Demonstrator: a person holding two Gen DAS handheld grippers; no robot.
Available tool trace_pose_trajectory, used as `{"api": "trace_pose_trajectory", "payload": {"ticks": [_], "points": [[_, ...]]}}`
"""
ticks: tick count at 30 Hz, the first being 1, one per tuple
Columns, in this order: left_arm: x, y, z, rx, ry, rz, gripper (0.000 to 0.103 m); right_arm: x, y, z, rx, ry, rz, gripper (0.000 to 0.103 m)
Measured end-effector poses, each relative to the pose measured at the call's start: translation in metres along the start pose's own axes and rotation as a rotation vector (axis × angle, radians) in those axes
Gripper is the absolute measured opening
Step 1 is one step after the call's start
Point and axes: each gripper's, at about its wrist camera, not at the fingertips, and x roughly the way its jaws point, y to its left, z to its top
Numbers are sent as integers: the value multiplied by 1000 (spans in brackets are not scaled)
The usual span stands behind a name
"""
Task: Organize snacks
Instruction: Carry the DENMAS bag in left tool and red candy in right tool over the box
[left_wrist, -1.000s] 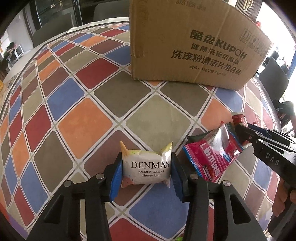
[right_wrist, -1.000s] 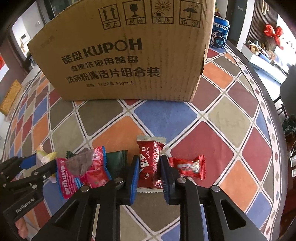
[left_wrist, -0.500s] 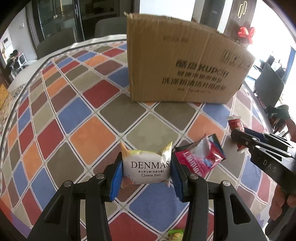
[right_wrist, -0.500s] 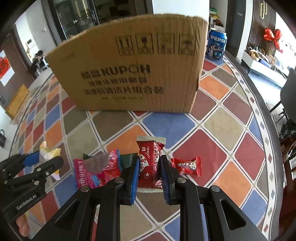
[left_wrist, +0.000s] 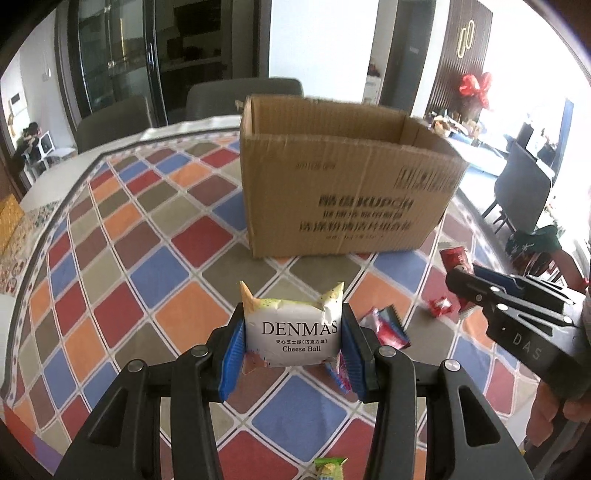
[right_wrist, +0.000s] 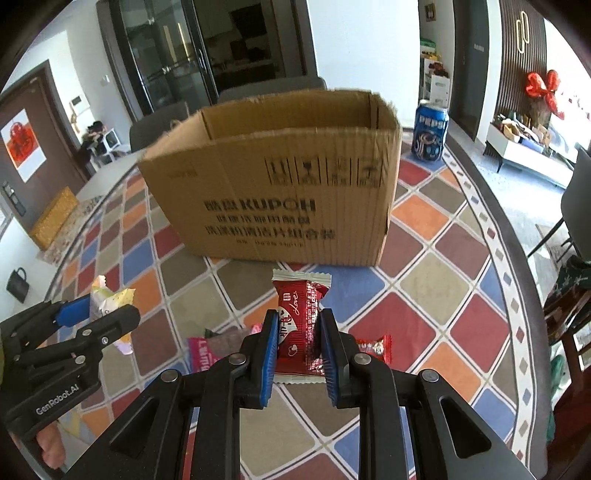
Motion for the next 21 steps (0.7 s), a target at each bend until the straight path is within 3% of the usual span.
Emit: {"api": "trace_pose_trajectory", "payload": {"ticks": [21], "points": [[-40,-13,66,5,-186,-21,46,-45,6,48,-21,-175,47,23]]}}
